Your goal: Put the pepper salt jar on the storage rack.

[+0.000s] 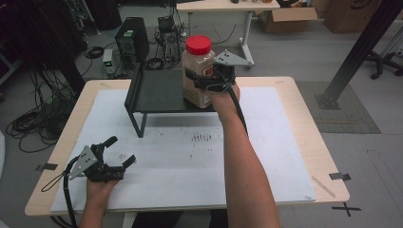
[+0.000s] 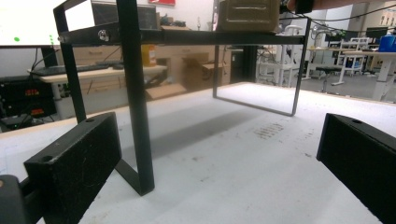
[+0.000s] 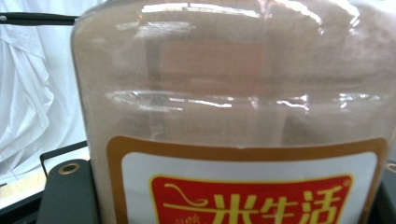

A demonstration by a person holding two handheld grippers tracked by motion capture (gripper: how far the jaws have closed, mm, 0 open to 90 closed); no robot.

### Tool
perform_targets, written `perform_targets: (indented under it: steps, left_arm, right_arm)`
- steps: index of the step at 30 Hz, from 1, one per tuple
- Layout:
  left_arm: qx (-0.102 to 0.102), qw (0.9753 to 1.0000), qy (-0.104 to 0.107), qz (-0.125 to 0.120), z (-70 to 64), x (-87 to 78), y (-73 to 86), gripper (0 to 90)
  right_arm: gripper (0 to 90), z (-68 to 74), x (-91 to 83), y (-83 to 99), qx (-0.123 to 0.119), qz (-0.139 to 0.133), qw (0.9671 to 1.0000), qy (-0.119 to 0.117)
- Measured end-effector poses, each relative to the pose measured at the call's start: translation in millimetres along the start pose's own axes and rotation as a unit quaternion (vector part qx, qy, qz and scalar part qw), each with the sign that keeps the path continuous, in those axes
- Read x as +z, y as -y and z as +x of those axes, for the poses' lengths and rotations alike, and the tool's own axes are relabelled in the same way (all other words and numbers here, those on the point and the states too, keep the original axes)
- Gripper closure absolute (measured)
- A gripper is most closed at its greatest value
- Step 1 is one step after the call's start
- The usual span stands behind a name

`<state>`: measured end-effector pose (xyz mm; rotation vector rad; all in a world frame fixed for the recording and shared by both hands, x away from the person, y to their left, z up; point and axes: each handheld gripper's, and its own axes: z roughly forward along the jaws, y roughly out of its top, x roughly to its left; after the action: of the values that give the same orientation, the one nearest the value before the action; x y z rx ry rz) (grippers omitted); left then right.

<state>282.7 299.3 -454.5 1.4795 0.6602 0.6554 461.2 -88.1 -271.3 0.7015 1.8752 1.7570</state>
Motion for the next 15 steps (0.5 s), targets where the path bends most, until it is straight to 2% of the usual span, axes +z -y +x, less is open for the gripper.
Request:
perform_targets:
  steps: [2,4,5,6,15]
  left_arm:
    - [-0.001,1.0,0.0,0.0,0.1,0.0,0.0,0.2]
    - [0.001,1.0,0.0,0.0,-0.3,0.1,0.0,0.2]
    - [0.001,1.0,0.0,0.0,-0.3,0.1,0.0,0.2]
    - [0.001,1.0,0.0,0.0,-0.2,0.0,0.0,0.2]
    - [0.001,1.0,0.0,0.0,-0.2,0.2,0.0,0.2]
  right_arm:
    - [22.1,-0.1,-0.1,0.1,0.004,0.001,1.0,0.0]
    - [15.3,-0.5,-1.0,0.3,0.015,-0.001,0.9999,0.009]
    - [15.3,-0.5,-1.0,0.3,0.015,-0.001,0.9999,0.009]
    - [14.1,-1.5,-2.0,0.9,0.025,0.002,0.9997,0.007]
    - [9.2,-1.6,-9.0,-0.4,0.035,0.011,0.9993,0.004]
